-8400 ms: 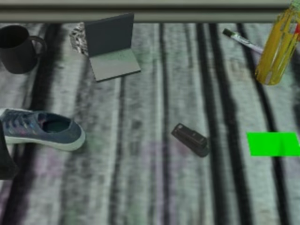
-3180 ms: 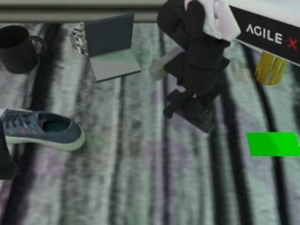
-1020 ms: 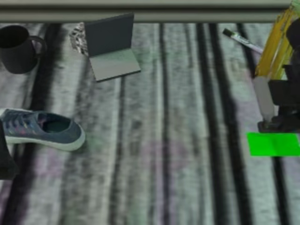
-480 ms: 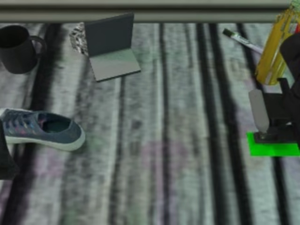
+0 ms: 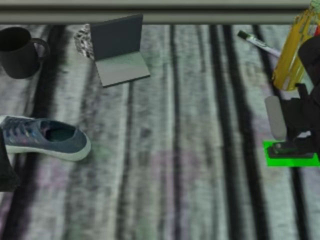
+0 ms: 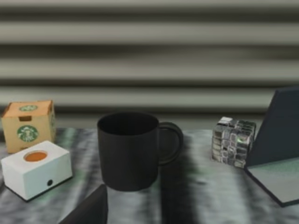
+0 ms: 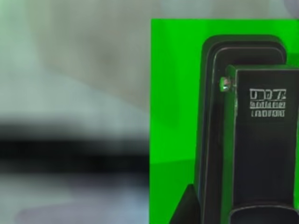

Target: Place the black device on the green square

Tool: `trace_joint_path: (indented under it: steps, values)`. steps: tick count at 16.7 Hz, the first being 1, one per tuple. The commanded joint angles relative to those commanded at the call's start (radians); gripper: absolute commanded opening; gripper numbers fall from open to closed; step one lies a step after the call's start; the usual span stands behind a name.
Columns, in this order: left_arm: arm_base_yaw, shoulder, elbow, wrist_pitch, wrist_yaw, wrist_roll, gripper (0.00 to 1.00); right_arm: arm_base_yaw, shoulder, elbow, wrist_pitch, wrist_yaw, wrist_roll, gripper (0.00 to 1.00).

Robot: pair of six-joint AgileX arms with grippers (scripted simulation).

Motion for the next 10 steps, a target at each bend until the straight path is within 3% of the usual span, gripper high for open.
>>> trace_joint_path:
  steps: [4, 10]
  values:
    - [0.0, 0.0, 0.0, 0.0, 0.0, 0.0, 1.0, 0.0, 0.0, 0.0, 0.0, 0.0, 0.0, 0.98]
    - [0.0, 0.0, 0.0, 0.0, 0.0, 0.0, 1.0, 0.0, 0.0, 0.0, 0.0, 0.0, 0.0, 1.0]
